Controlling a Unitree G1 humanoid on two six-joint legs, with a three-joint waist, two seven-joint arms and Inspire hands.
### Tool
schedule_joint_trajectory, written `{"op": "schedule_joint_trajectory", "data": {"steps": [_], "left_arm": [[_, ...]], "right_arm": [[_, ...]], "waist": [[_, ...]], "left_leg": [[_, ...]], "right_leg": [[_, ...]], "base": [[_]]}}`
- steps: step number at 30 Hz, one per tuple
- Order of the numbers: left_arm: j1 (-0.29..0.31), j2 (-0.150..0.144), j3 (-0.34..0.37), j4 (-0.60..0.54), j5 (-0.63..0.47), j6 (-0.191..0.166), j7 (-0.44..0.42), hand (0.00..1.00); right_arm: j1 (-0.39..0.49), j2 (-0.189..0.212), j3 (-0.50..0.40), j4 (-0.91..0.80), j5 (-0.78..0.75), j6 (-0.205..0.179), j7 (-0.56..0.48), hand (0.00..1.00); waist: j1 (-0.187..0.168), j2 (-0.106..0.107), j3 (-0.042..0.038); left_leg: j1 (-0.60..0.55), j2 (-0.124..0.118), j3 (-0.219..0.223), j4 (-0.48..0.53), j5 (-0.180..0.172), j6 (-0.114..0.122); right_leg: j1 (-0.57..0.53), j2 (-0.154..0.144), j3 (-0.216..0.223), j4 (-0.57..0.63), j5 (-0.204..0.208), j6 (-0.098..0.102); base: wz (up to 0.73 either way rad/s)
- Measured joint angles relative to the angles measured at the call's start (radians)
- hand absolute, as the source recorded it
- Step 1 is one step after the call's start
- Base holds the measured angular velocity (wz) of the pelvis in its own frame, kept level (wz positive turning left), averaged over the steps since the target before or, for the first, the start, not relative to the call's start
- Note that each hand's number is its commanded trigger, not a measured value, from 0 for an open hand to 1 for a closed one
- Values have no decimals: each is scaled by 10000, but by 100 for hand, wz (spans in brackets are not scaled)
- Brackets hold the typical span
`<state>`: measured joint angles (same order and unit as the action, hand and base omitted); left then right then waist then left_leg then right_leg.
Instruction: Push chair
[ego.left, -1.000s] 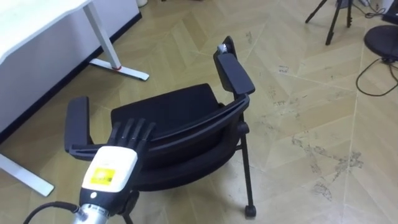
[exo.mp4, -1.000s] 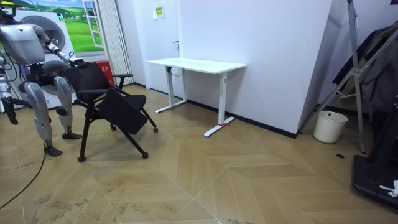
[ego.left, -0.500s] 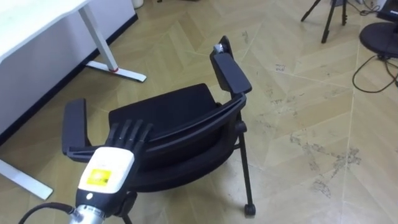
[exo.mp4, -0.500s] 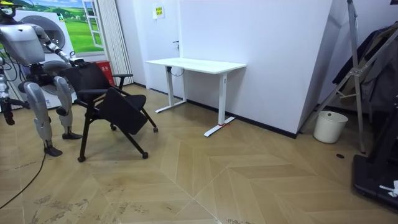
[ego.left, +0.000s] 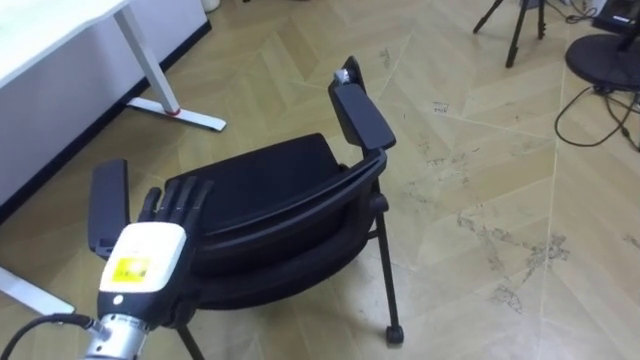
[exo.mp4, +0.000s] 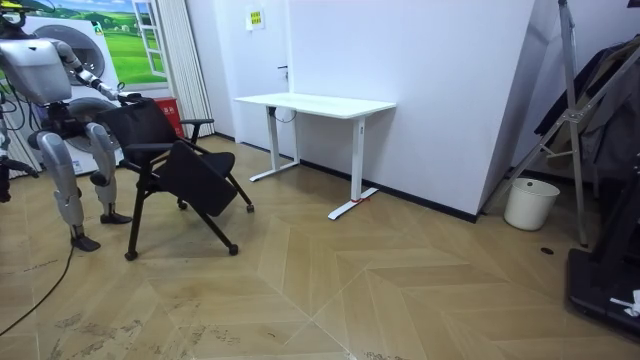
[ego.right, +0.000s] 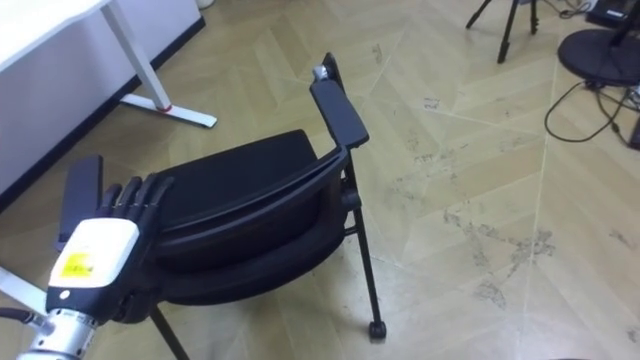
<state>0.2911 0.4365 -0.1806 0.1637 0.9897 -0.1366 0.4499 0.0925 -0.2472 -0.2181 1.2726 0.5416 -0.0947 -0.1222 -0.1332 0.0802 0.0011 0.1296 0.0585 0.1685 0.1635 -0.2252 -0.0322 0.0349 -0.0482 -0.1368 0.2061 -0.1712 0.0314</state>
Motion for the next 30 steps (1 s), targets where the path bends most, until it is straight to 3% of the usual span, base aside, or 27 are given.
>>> {"op": "schedule_joint_trajectory", "data": {"steps": [7, 16, 17, 18, 19, 26, 30], "left_arm": [[-276, -339, 6, 125, -184, -15, -17, 0], [-333, -353, 3, 133, -186, -5, -271, 0], [-339, -353, 3, 133, -186, -5, -272, 38], [-343, -353, 3, 138, -187, 10, -280, 51], [-353, -358, 2, 152, -184, 25, -298, 97], [-548, -415, 2, 281, -157, 179, -615, 100], [-739, -606, 4, 531, -157, 299, -705, 100]], "right_arm": [[-11, 45, 11, 16, 17, -8, -4, 0], [-19, 94, 324, 116, 7, -1, 61, 0], [-13, 95, 361, 124, 7, 0, 68, 0], [-10, 99, 390, 133, 22, 1, 85, 0], [-10, 101, 389, 133, 24, 1, 123, 0], [-15, 103, 384, 131, 0, 1, 410, 0], [-8, 103, 379, 131, -7, 6, 496, 0]], "waist": [[-1, -20, 12], [-18, -124, 56], [-18, -129, 55], [-24, -135, 54], [-35, -136, 53], [-29, -119, 44], [-24, -68, 12]], "left_leg": [[2, 4, 2, 0, 0, 0], [4, 2, 1, 0, 0, 0], [4, 2, 1, 0, 0, 0], [10, 1, 1, 0, 0, 0], [13, 1, 2, 0, 0, 0], [10, -8, 3, 2, 0, 0], [38, -8, 5, 5, 0, 0]], "right_leg": [[-2, 7, 1, -5, 0, -1], [3, 10, 5, -9, 2, -3], [4, 10, 5, -9, 2, -3], [6, 9, 9, -7, 2, -4], [5, 8, 18, 4, 2, -4], [0, 9, 120, 31, 1, -3], [-8, 11, 142, 68, 1, -3]], "base": [[0], [0], [0], [0], [0], [0], [0]]}}
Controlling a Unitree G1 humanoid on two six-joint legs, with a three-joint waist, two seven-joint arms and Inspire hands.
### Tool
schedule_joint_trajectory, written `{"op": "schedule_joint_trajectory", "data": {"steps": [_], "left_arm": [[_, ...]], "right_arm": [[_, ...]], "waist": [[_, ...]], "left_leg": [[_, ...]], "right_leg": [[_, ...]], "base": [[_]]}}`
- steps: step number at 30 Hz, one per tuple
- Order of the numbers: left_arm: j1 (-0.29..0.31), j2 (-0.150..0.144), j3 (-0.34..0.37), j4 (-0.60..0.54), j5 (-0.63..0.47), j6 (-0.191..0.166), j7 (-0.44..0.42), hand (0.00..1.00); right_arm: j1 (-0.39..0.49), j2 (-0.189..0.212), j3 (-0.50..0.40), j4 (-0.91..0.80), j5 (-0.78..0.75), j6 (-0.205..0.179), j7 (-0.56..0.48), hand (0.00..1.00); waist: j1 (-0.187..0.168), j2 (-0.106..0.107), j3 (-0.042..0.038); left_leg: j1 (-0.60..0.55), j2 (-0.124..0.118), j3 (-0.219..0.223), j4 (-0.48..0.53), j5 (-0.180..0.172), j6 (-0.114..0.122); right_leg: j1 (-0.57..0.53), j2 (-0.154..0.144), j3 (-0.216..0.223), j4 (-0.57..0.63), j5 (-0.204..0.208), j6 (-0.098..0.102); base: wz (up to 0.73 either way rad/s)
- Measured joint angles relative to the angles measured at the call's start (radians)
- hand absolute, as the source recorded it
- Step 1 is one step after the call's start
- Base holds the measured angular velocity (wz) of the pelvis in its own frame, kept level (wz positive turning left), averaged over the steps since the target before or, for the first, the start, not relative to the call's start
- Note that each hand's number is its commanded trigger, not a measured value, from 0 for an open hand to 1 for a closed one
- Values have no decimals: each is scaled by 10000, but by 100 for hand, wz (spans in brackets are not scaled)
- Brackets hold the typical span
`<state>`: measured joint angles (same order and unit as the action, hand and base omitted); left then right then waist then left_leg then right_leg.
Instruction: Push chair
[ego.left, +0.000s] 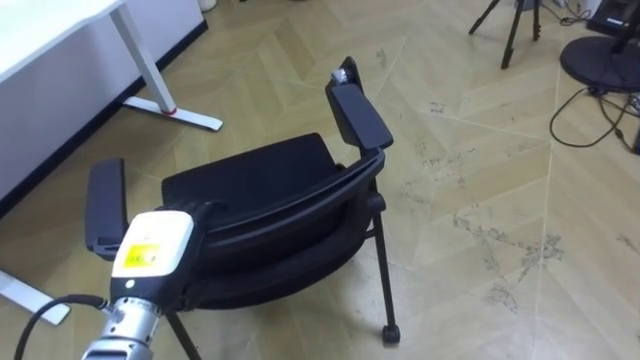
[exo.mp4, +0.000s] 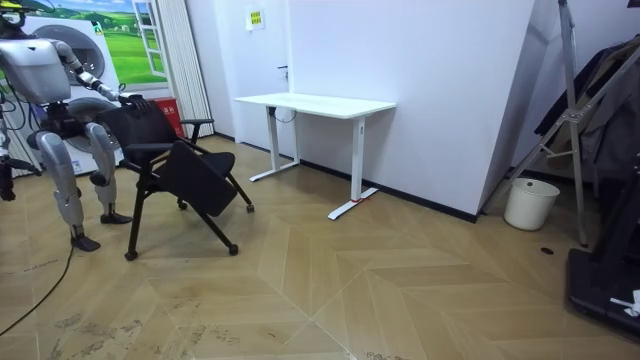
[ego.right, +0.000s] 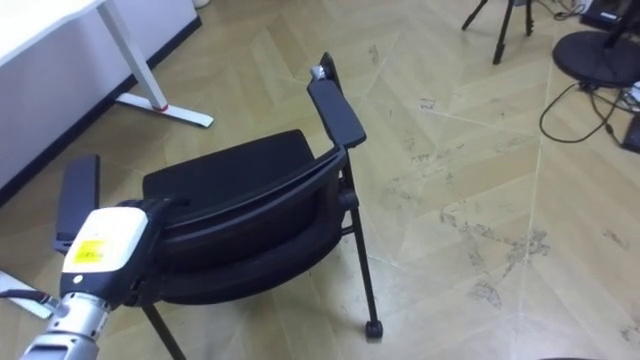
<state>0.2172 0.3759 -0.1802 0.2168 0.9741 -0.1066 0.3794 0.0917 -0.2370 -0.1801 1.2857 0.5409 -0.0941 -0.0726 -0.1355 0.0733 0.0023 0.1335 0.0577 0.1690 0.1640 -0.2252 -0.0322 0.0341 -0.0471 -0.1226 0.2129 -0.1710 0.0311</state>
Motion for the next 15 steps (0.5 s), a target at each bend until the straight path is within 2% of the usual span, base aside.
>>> {"op": "schedule_joint_trajectory", "data": {"steps": [3, 6, 9, 15], "left_arm": [[-254, -125, 0, 207, -12, 123, -31, 100], [-752, -103, 6, 510, -173, 229, -306, 100], [-631, -44, 4, 488, -414, 186, -394, 100], [-635, -38, 12, 390, -401, 89, -448, 100]], "right_arm": [[-10, 8, 5, -26, -210, 1, -4, 0], [-24, 0, 2, -131, -563, 0, 15, 0], [-4, -30, 4, -162, -1002, 0, 152, 0], [10, -31, 145, -181, -1179, -8, 997, 0]], "waist": [[1, 26, -2], [-53, 44, -8], [-107, 109, -40], [-1, 117, -45]], "left_leg": [[-16, -1, 1, 1, 0, 0], [-49, -2, -38, 0, 0, 1], [-43, -9, -34, 0, 0, 0], [-58, 1, 3, -1, 0, 0]], "right_leg": [[-128, 2, 43, 76, -6, -3], [-159, 3, 52, 80, -7, -7], [-161, 0, 44, 83, -4, -8], [-176, 16, 12, 73, 1, -14]], "base": [[-4], [-5], [-1], [1]]}}
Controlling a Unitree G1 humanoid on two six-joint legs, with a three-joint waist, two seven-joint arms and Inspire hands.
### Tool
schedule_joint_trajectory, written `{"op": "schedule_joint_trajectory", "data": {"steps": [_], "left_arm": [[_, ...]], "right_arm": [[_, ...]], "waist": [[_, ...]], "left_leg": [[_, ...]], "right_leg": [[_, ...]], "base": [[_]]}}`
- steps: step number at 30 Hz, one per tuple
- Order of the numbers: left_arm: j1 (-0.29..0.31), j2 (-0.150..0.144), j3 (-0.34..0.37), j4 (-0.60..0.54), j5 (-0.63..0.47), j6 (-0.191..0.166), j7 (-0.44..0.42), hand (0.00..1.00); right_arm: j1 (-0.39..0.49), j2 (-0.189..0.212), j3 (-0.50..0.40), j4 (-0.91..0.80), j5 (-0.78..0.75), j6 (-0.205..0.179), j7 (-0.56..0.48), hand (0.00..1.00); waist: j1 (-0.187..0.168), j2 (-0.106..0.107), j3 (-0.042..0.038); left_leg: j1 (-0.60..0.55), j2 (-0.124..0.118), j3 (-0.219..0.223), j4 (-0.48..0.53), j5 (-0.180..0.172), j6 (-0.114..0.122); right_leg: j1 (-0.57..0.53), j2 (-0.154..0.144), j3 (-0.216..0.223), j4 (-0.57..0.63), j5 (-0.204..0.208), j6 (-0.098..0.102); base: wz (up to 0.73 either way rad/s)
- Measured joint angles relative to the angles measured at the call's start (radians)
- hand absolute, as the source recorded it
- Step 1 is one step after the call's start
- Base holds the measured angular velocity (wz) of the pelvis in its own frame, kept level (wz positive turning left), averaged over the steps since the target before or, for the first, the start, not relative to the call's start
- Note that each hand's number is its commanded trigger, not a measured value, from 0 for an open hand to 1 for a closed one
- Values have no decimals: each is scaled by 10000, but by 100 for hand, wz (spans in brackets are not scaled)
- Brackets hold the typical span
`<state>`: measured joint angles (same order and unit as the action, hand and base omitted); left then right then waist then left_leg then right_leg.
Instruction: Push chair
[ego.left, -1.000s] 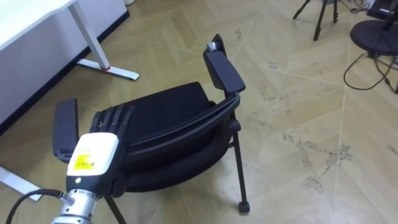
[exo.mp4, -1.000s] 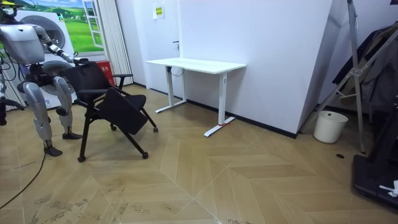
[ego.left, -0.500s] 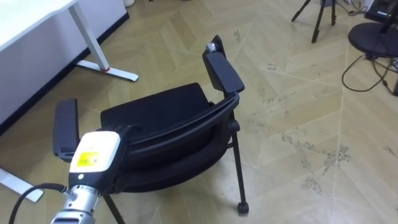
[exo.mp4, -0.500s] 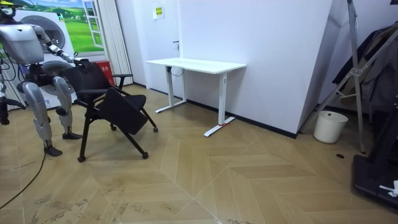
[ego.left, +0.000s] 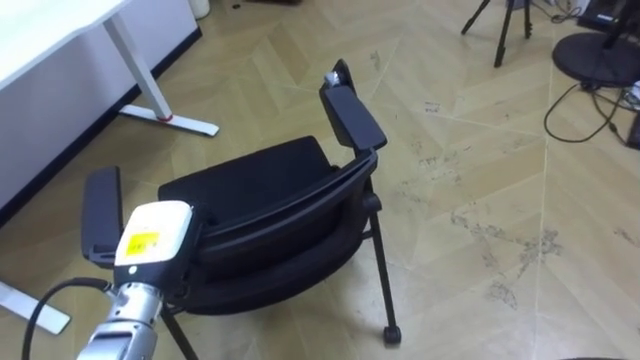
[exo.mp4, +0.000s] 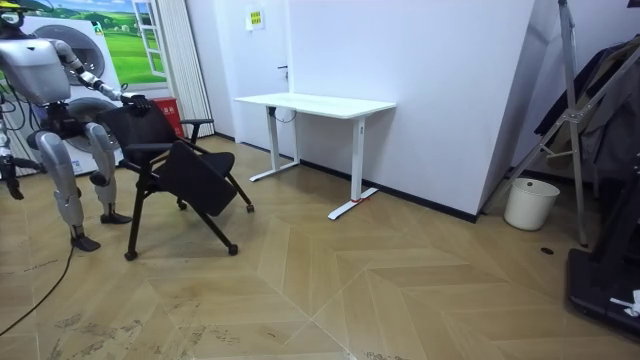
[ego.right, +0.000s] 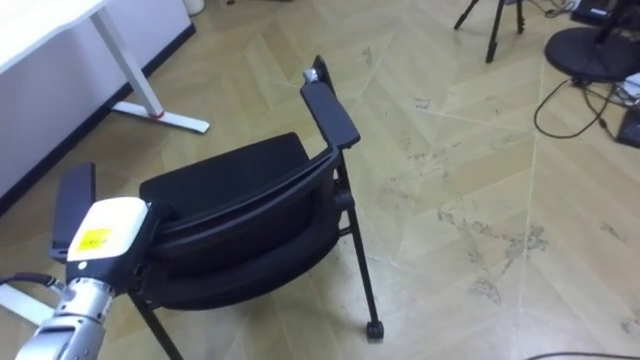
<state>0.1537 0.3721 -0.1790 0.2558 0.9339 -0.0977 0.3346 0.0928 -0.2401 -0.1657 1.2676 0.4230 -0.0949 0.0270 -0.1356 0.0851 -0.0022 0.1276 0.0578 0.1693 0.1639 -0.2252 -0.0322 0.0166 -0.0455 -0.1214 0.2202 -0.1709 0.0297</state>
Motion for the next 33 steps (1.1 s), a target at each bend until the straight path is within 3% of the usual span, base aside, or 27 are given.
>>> {"op": "schedule_joint_trajectory", "data": {"steps": [4, 8, 11, 12, 15, 18, 23, 24, 27, 33], "left_arm": [[24, 188, 0, -6, -49, -201, 8, 100], [28, 383, 5, -12, -120, -288, 99, 100], [177, 611, 69, 68, -368, -380, 270, 100], [293, 691, 216, 73, -404, -478, 368, 100], [474, 878, 507, 199, -555, -698, 745, 100], [469, 1148, 596, 688, -778, -1026, 1334, 100], [470, 1164, 662, 796, -790, -1079, 1372, 100], [469, 1165, 695, 798, -772, -1139, 1370, 100], [466, 1162, 773, 794, -771, -1229, 1365, 100], [395, 1168, 1084, 734, -688, -1335, 1302, 100]], "right_arm": [[222, -46, 64, 113, 18, 0, 584, 0], [541, -102, -379, 331, 123, -5, 353, 0], [871, -149, -1626, -88, 110, 3, -513, 0], [1013, -141, -2364, -518, 177, -5, -1019, 0], [1167, -139, -3995, -1822, 1054, -348, -2518, 0], [1336, -122, -4634, -3409, 2449, -897, -3870, 0], [1610, -102, -5329, -5163, 3202, -1454, -5536, 0], [1672, -101, -5396, -5653, 3161, -1467, -5922, 0], [1559, -83, -5553, -6921, 2179, -1492, -7015, 0], [1196, -119, -5620, -10187, -664, -1800, -8833, 0]], "waist": [[-40, -39, 11], [-162, -108, 9], [-294, -150, 40], [-499, -182, 62], [-828, -210, 96], [-1071, -179, 78], [-1116, -109, 18], [-1136, -82, -34], [-1065, -64, -53], [-1085, -223, -15]], "left_leg": [[27, 1, 0, -8, 1, 0], [43, 10, 100, -12, 0, 0], [87, 15, 243, -11, 0, 0], [74, 16, 281, -6, 0, 0], [-14, 13, 373, -19, -1, 1], [-155, 42, 390, -16, -16, 24], [-228, 76, 416, 9, -15, 24], [-314, 74, 421, 25, -15, 24], [-440, 54, 562, 85, -15, 24], [-689, 53, 605, 232, -10, 30]], "right_leg": [[38, 0, -2, 6, -1, 0], [44, 14, 103, -4, 0, 0], [18, 45, 333, 46, 2, -3], [-5, 50, 366, 51, 3, -5], [-204, 66, 429, 103, 14, 3], [-367, 89, 428, 205, 40, -24], [-459, 129, 465, 306, 69, -43], [-547, 126, 480, 321, 70, -44], [-763, 120, 638, 454, 70, -44], [-1064, 116, 705, 546, 72, -49]], "base": [[0], [-2], [-20], [-7], [-8], [-2], [0], [0], [-13], [-5]]}}
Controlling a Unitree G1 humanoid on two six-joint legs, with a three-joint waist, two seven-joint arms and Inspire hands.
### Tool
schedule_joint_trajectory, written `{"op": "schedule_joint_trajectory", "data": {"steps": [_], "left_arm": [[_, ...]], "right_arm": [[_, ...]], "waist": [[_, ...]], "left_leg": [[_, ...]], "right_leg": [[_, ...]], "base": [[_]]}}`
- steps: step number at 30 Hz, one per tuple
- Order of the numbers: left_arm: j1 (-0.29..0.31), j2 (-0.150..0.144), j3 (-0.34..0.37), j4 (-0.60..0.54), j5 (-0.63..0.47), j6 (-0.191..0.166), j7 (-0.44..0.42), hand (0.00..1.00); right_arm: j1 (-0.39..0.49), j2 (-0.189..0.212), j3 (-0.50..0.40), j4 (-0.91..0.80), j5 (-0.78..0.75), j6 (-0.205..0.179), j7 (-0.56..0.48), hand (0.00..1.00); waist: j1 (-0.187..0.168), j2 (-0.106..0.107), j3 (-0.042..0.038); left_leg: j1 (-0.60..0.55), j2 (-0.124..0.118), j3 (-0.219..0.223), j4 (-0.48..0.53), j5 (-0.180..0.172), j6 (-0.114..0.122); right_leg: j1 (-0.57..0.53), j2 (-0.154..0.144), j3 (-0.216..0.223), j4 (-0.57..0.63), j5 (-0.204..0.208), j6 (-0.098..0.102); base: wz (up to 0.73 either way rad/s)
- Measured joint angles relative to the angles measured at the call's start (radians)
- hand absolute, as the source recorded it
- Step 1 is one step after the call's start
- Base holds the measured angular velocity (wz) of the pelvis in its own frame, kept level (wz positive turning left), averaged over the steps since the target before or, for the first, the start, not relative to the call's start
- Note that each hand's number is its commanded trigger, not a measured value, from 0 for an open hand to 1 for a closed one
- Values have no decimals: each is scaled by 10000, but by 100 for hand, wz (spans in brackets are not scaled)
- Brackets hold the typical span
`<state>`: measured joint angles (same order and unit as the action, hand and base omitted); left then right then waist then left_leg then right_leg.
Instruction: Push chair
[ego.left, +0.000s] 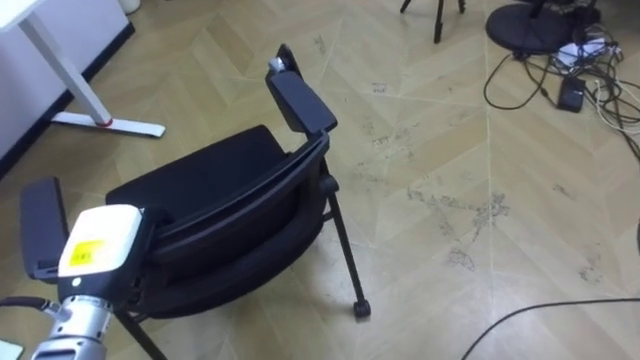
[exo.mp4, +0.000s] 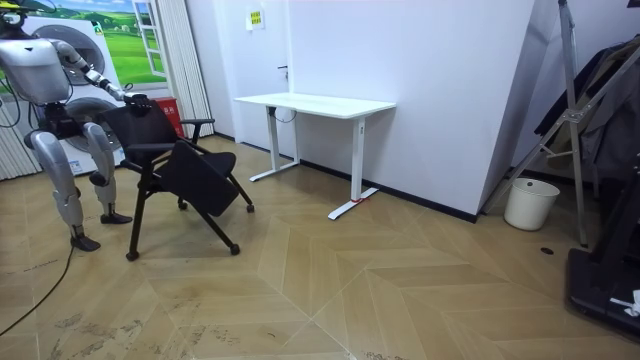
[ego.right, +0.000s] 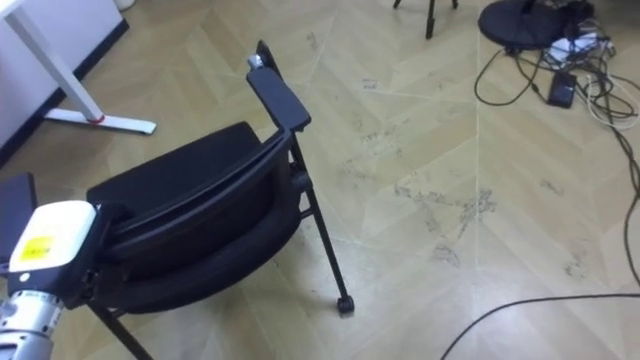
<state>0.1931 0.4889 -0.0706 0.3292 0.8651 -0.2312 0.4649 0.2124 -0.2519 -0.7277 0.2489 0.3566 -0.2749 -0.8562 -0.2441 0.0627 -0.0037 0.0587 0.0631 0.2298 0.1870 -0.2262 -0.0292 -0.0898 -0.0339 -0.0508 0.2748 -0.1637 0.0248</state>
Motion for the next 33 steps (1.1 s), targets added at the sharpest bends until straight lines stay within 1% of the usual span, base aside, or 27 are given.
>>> {"op": "schedule_joint_trajectory", "data": {"steps": [2, 4, 5, 6, 7, 9, 10, 11, 12, 13, 14, 15, 16, 17, 18, 19, 20, 21, 22, 24, 26, 27, 28, 29, 31, 32, 33], "left_arm": [[0, -2, 52, -82, 20, 27, -75, 100], [-8, -19, 106, -177, 23, 26, -223, 100], [-19, -26, 120, -193, 25, 27, -246, 100], [-32, -35, 152, -241, 24, 50, -343, 100], [-53, -42, 179, -320, 22, 96, -485, 100], [-122, -60, 207, -367, 45, 81, -666, 100], [-237, -98, 206, -383, 174, 64, -751, 100], [-309, -126, 206, -397, 262, 61, -787, 100], [-387, -174, 206, -405, 332, 55, -807, 100], [-482, -233, 206, -405, 406, 27, -894, 100], [-515, -274, 205, -409, 437, 12, -906, 100], [-554, -311, 189, -433, 503, -20, -917, 100], [-579, -303, 187, -441, 535, -80, -924, 100], [-583, -303, 188, -464, 578, -95, -924, 100], [-601, -306, 188, -536, 693, -95, -931, 100], [-622, -301, 188, -619, 812, -92, -1015, 100], [-625, -288, 188, -677, 849, -82, -1045, 100], [-657, -234, 187, -758, 933, -94, -1080, 100], [-723, -219, 182, -789, 1049, -120, -1114, 100], [-767, -193, 156, -812, 1137, -190, -1117, 100], [-758, -115, 131, -800, 1189, -270, -1127, 100], [-755, -74, 105, -778, 1197, -313, -1154, 100], [-783, -28, 105, -786, 1197, -362, -1210, 100], [-815, -8, 105, -787, 1196, -382, -1238, 100], [-885, 18, 104, -787, 1196, -453, -1310, 100], [-890, 45, 104, -786, 1196, -481, -1325, 100], [-895, 95, 102, -797, 1197, -536, -1362, 100]], "right_arm": [[-145, -36, 8, -803, -1008, -93, -411, 0], [-237, -144, 95, -2030, -2069, -172, -713, 0], [-332, -174, 127, -2308, -2323, -184, -799, 0], [-619, -324, 308, -2668, -2966, -227, -988, 0], [-877, -486, 567, -2980, -3489, -256, -1004, 0], [-1159, -747, 1011, -3267, -4120, -358, -856, 0], [-1257, -795, 1265, -3434, -4533, -363, -713, 0], [-1284, -800, 1404, -3510, -4767, -363, -661, 0], [-1409, -818, 1790, -3662, -5106, -362, -494, 0], [-1432, -864, 2159, -3905, -5283, -366, -276, 0], [-1439, -909, 2324, -3993, -5406, -363, -122, 0], [-1446, -1065, 2641, -4105, -5785, -358, 147, 0], [-1468, -1279, 2958, -4226, -6098, -349, 378, 0], [-1516, -1401, 3122, -4240, -6247, -349, 451, 0], [-1645, -1611, 3373, -4241, -6513, -339, 669, 0], [-1715, -1811, 3696, -4246, -6763, -299, 840, 0], [-1745, -1895, 3855, -4265, -6878, -300, 959, 0], [-1807, -2084, 4152, -4293, -7087, -320, 1255, 0], [-1920, -2321, 4368, -4295, -7211, -329, 1590, 0], [-2044, -2603, 4623, -4298, -7415, -331, 1990, 0], [-2070, -2748, 4836, -4335, -7660, -352, 2369, 0], [-2071, -2818, 5030, -4405, -7684, -348, 2615, 0], [-2106, -2957, 5233, -4521, -7685, -348, 2934, 0], [-2134, -3052, 5335, -4596, -7680, -349, 3127, 0], [-2433, -3437, 5807, -4674, -7724, -351, 3994, 0], [-2497, -3521, 5928, -4679, -7737, -351, 4203, 0], [-2542, -3660, 6109, -4731, -7757, -342, 4571, 0]], "waist": [[47, -45, 25], [217, -36, 16], [290, -30, 12], [332, -27, 11], [355, -41, 15], [430, -71, 21], [565, -122, 37], [604, -148, 54], [779, -171, 67], [875, -188, 71], [891, -205, 77], [959, -232, 89], [1135, -247, 97], [1160, -269, 107], [1256, -346, 157], [1424, -451, 179], [1445, -516, 199], [1539, -632, 204], [1633, -707, 187], [1711, -780, 168], [1810, -849, 184], [1915, -894, 184], [1971, -920, 182], [1971, -931, 181], [1978, -979, 176], [1982, -994, 174], [2015, -1032, 157]], "left_leg": [[1, 2, 40, 3, 0, 0], [-20, -4, 111, 12, 0, 0], [-20, -7, 135, 13, 0, 0], [-24, -6, 164, 35, 0, 0], [-12, -1, 164, 35, 0, 0], [29, 15, 172, 9, 0, -1], [33, 31, 181, 6, 1, -1], [30, 35, 175, 5, 2, -1], [33, 37, 159, -5, 2, 0], [48, 40, 166, -4, 2, -1], [48, 41, 168, -8, 2, -1], [53, 41, 165, -14, 2, 0], [87, 43, 163, -54, 3, -2], [101, 48, 160, -67, 3, -2], [178, 60, 140, -105, 3, -2], [316, 101, 143, -156, 3, -3], [369, 123, 141, -182, 4, -6], [417, 139, 134, -210, 16, -26], [412, 145, 113, -214, 19, -31], [427, 147, 107, -231, 19, -31], [570, 159, 106, -255, 19, -31], [612, 173, 100, -263, 19, -31], [614, 183, 63, -260, 19, -31], [591, 183, 31, -261, 19, -32], [561, 180, -112, -269, 19, -32], [571, 181, -138, -274, 19, -32], [587, 187, -168, -275, 20, -33]], "right_leg": [[-25, 9, 44, 2, 1, -1], [-98, 10, 113, 49, 5, -7], [-141, 17, 159, 75, 5, -8], [-165, 20, 174, 50, 26, -14], [-159, 24, 171, 37, 48, -17], [-123, 48, 175, 17, 90, -31], [-112, 66, 172, 14, 127, -43], [-113, 70, 167, 12, 130, -45], [-113, 72, 159, 23, 130, -46], [-113, 80, 172, 13, 135, -52], [-111, 80, 173, 11, 135, -52], [-106, 80, 172, 9, 135, -52], [-104, 95, 193, 24, 135, -52], [-98, 102, 197, 26, 136, -54], [-36, 116, 190, 19, 137, -55], [70, 164, 196, -5, 142, -67], [121, 187, 193, -27, 146, -76], [187, 204, 171, -68, 140, -91], [208, 213, 171, -144, 163, -120], [248, 218, 171, -184, 182, -123], [418, 230, 164, -250, 182, -123], [524, 243, 155, -324, 184, -127], [573, 251, 131, -390, 197, -139], [571, 247, 99, -396, 197, -139], [596, 242, 33, -420, 197, -139], [631, 242, 5, -439, 197, -139], [700, 243, -46, -511, 198, -140]], "base": [[-3], [-10], [-12], [-8], [-4], [-2], [-4], [0], [0], [0], [0], [0], [-4], [-4], [-5], [-5], [0], [0], [0], [0], [0], [0], [3], [12], [14], [11], [6]]}}
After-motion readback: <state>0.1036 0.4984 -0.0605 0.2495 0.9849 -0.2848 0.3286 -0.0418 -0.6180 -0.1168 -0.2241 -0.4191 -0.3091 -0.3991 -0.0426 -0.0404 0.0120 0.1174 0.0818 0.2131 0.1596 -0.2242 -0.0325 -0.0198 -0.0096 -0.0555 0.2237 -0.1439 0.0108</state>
